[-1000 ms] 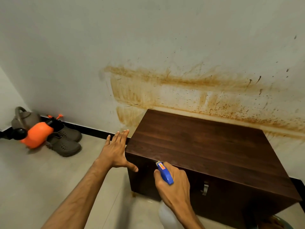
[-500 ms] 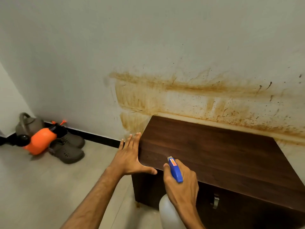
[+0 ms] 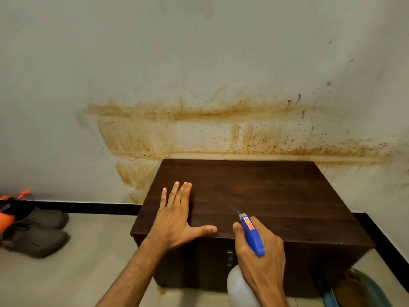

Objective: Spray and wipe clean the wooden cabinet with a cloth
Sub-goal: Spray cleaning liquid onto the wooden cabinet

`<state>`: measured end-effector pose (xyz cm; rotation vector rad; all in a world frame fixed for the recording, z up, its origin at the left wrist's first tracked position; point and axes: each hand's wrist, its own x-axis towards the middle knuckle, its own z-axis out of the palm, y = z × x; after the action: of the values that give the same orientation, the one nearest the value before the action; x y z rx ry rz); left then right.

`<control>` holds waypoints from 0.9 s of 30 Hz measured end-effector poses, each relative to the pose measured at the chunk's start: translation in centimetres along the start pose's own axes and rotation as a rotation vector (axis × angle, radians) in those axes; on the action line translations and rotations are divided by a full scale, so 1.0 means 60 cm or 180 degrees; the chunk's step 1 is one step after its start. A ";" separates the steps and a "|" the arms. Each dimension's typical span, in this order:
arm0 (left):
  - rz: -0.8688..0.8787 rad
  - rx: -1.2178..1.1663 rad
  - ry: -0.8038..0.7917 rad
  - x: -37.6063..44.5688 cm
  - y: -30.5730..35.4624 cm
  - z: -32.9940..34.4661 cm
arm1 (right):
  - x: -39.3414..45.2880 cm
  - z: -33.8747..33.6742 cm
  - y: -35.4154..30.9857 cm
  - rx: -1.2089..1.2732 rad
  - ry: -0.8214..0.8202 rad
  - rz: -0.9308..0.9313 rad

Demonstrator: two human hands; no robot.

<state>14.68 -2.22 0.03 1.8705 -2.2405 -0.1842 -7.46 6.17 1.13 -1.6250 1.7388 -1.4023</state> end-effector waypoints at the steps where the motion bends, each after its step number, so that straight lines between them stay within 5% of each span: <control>1: 0.0109 0.0016 0.0025 0.006 0.021 0.005 | -0.002 -0.014 0.012 -0.0036 0.0081 0.0017; 12: 0.1195 -0.0173 0.0594 0.044 0.254 0.088 | -0.071 -0.188 0.139 -0.0031 0.0717 0.0671; 27: 0.1242 0.0018 0.0666 0.052 0.286 0.098 | -0.235 -0.206 0.365 -0.0785 0.0956 0.1619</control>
<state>-3.64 -2.41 -1.38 1.3446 -2.3965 0.0784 -25.31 20.19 -16.65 -0.9898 2.3645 -1.2594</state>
